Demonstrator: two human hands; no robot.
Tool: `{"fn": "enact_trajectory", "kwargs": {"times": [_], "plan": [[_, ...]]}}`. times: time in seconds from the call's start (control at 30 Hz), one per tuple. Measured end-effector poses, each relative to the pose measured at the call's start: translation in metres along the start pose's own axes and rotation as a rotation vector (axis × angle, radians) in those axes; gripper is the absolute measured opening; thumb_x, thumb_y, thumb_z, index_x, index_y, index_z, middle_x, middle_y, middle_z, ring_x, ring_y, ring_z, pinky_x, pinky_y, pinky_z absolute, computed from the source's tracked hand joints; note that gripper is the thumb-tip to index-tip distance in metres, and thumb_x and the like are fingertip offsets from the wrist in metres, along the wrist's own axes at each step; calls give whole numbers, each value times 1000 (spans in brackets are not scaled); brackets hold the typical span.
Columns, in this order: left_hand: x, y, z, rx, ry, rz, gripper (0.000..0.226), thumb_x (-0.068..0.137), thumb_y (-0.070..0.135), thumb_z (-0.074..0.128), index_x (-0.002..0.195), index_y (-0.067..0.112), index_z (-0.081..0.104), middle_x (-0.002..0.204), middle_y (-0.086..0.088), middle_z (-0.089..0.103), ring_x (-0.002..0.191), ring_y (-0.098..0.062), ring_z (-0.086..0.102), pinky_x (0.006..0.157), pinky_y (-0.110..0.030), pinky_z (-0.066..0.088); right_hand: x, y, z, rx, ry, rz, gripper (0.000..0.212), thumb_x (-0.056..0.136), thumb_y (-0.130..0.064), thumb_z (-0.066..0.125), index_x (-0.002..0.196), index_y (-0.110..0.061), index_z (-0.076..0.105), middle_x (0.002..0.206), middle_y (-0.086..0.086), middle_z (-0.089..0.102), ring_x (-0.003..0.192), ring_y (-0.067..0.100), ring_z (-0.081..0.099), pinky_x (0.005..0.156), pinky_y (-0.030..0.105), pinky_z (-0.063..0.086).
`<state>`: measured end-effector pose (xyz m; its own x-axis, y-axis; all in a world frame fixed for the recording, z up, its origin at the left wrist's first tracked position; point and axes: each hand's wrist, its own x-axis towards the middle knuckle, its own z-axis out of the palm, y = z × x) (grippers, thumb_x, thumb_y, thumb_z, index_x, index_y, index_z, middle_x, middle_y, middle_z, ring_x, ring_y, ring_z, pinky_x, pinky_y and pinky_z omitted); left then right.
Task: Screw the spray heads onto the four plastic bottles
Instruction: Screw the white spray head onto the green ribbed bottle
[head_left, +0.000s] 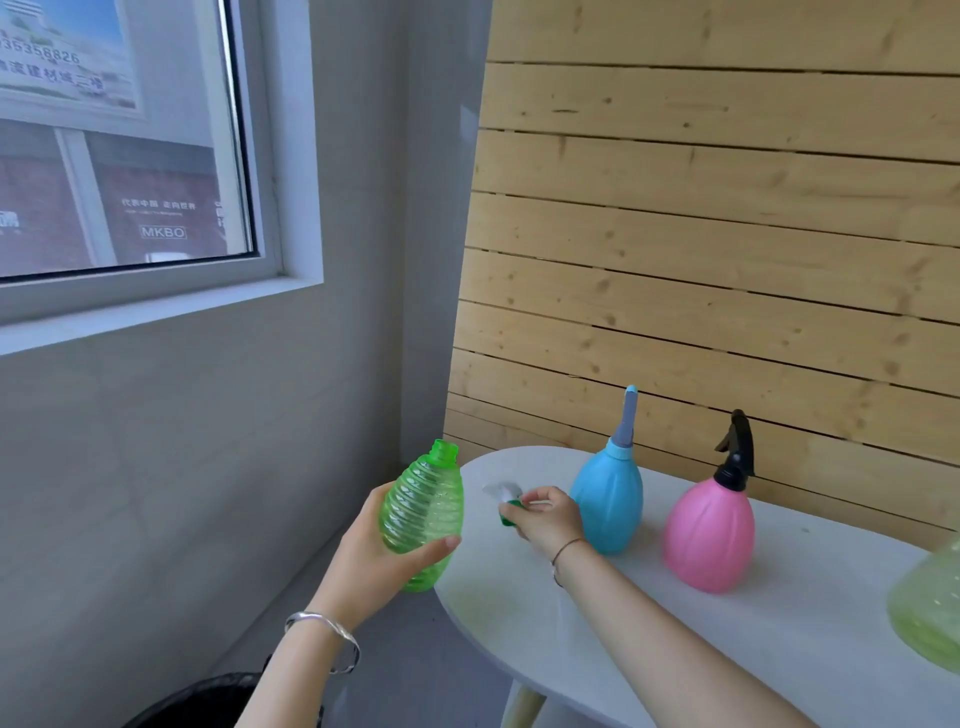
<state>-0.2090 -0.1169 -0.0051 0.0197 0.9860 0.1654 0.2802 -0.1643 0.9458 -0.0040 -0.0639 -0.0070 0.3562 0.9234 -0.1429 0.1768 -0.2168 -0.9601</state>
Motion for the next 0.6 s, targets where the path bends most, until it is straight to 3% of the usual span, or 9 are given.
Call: {"fn": "enact_trajectory", "kwargs": {"times": [0.1,0.2,0.27,0.33,0.5,0.6], "plan": [[0,7,13,10,-18,16,81,44,62,82,115,43,47,103,18,67,91,8,63,74,-19,50,-7,-21,-23,294,-63,14,21,75,-5,73,92,-5,62,79,11,66,62,19,58,66,24,52],[0,15,34,11,-67,38,75,46,60,82,111,47,48,105,18,67,91,13,61,72,-16,48,-20,-41,-63,458,-114,-37,18,83,-4,67,101,-1,65,93,15,65,83,26,60,95,34,49],[0,19,49,13,-95,43,78,47,59,83,115,47,47,109,17,66,97,6,62,79,-22,51,-30,-51,-91,541,-157,-68,21,86,-3,63,107,-1,64,104,16,64,97,26,60,103,36,45],[0,27,69,27,-120,57,84,47,60,82,121,42,46,112,16,64,103,-1,60,85,-26,50,-38,-55,-125,599,-158,-84,27,88,-5,61,115,0,62,110,14,66,104,24,62,99,31,45],[-6,50,119,54,-213,142,70,54,50,85,112,43,46,102,18,63,88,18,56,61,0,43,-51,-45,-195,699,-105,-113,14,89,-5,59,100,-8,67,98,4,70,88,11,67,89,21,53],[-10,61,146,56,-269,156,71,55,48,85,115,39,46,103,14,64,89,12,58,63,-6,44,-58,-34,-228,723,-91,-140,15,89,-7,59,99,-11,69,100,3,72,90,11,69,88,21,54]]}}
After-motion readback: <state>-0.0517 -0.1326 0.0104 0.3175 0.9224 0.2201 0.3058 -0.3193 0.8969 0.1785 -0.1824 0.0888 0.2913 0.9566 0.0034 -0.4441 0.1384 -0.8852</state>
